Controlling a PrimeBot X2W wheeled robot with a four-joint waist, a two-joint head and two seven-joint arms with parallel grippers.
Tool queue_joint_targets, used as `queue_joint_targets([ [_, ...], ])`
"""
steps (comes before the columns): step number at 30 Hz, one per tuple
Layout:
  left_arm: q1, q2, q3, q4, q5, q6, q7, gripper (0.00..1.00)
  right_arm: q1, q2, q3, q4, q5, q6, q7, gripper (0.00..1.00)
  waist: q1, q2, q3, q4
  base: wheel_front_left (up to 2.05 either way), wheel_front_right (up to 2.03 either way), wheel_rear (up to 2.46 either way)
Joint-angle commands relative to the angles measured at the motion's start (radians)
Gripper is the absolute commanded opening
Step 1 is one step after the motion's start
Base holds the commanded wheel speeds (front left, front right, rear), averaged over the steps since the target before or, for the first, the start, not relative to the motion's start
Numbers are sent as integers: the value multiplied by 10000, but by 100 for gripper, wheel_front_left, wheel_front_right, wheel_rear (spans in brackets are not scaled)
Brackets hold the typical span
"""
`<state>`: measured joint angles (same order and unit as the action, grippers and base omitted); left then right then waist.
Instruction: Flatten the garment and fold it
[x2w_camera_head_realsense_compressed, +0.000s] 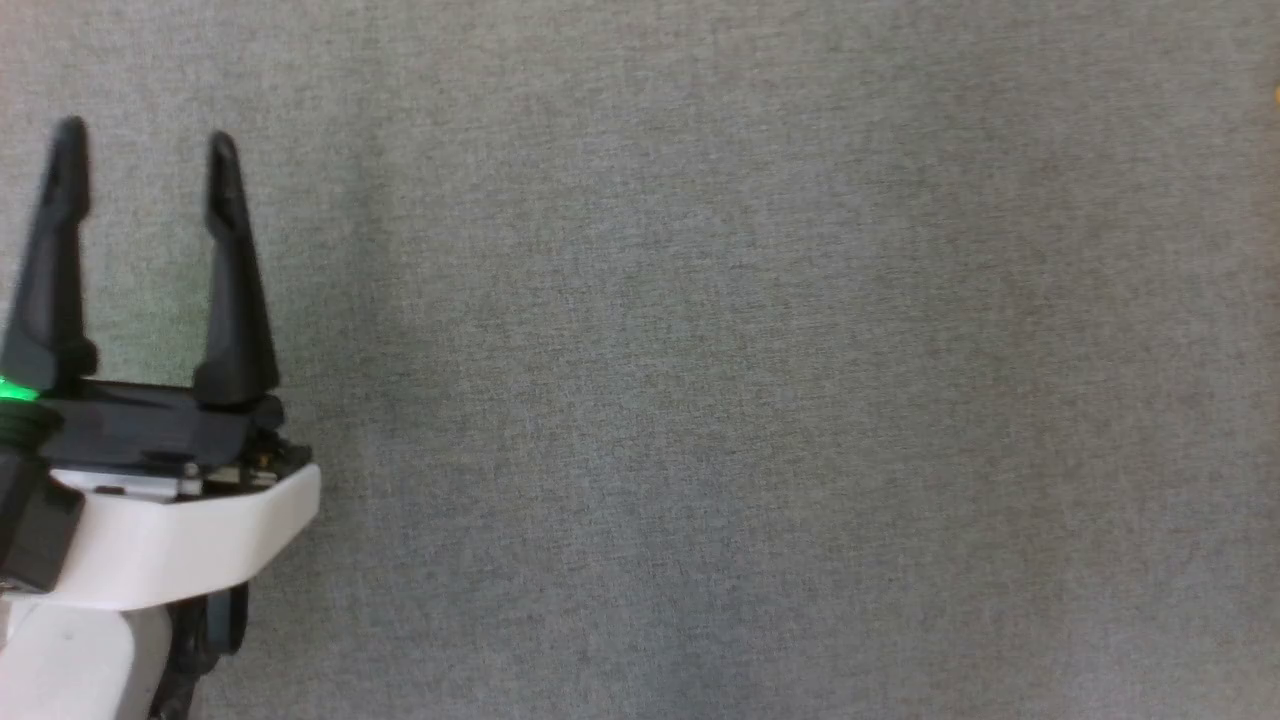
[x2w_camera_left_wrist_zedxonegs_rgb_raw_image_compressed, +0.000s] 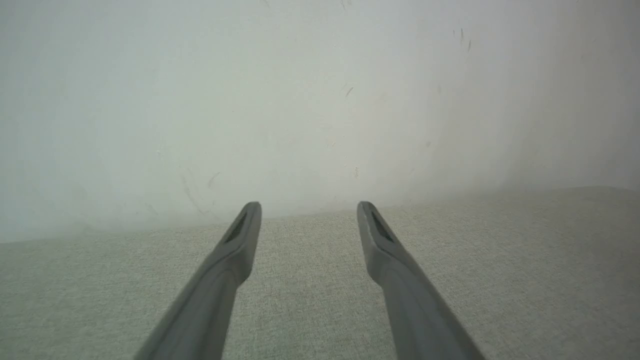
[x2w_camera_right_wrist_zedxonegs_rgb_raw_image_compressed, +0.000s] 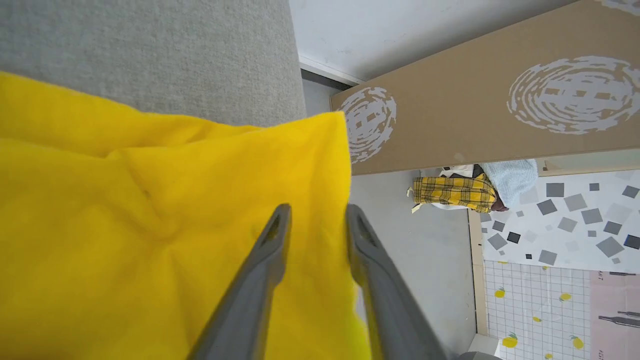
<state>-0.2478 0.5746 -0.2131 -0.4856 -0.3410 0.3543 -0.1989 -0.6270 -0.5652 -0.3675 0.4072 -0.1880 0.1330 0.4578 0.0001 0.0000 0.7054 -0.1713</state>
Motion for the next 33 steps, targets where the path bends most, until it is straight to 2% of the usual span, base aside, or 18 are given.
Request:
queue_joint_targets([
  [1, 45, -20, -47, 1, -156, -136, 18, 100, -169, 87, -48, 118, -152, -23, -165, 100, -1, 0, -163, -64, 0, 0, 0],
  [5, 129, -87, -154, 225, -351, -278, -29, 100, -174, 165, -132, 420, -310, -23, -382, 100, -1, 0, -632, -76, 0, 0, 0],
  [15, 751, -706, -58, 1223, -569, -178, -498, 100, 283, 455, 169, 676, -128, -23, -1361, 100, -1, 0, -2426, 72, 0, 0, 0],
  [25, 2006, -1522, 17, 1894, -619, -337, -622, 100, 1473, 2243, 577, -822, 1294, -23, -3034, 100, -1, 0, -4434, 681, 0, 0, 0],
  [33, 2606, -2151, -141, 2401, -487, -827, -626, 100, 3210, 3626, 1292, -2625, 1828, -23, -4159, 100, -1, 0, -5655, 1274, 0, 0, 0],
])
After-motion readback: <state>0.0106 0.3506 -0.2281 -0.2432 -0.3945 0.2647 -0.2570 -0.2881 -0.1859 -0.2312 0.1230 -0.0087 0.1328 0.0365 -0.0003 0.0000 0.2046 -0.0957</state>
